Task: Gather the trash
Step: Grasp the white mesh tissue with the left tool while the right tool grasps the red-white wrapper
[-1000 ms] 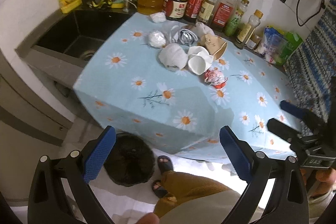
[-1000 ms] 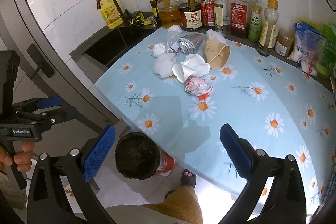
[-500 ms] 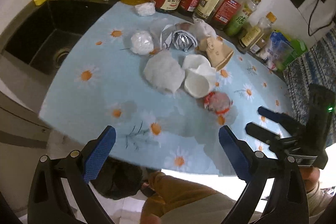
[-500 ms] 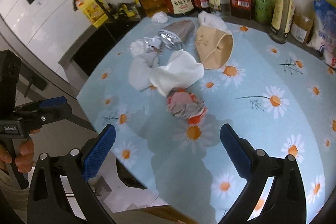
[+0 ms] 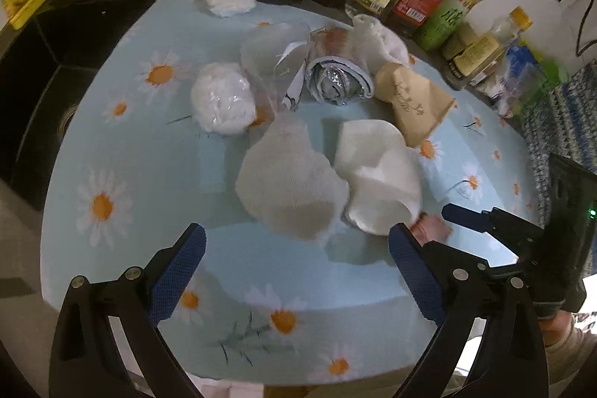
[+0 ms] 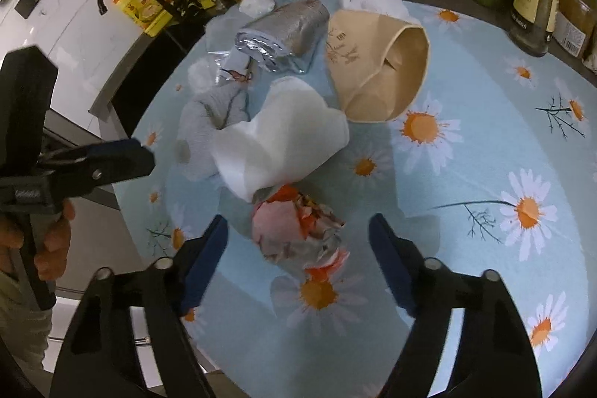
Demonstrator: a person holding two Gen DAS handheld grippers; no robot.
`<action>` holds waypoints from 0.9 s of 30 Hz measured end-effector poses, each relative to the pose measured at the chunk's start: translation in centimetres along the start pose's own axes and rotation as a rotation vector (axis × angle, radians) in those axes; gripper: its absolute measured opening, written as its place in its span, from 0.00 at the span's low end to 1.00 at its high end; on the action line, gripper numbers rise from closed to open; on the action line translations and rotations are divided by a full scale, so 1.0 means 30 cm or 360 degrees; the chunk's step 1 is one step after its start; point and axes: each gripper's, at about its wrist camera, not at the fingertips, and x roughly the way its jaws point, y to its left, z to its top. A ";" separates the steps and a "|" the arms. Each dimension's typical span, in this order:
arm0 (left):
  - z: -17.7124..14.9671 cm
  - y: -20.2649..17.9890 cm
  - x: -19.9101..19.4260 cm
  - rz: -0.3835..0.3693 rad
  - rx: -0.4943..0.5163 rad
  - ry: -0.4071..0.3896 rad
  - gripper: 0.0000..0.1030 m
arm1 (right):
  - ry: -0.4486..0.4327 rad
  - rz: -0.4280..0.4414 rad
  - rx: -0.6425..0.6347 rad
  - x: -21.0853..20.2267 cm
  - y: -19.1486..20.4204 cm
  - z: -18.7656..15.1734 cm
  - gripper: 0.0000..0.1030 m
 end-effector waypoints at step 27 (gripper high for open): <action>0.078 -0.015 0.139 0.0077 0.0031 0.0131 0.35 | 0.0030 0.0093 -0.0069 -0.003 -0.049 -0.014 0.48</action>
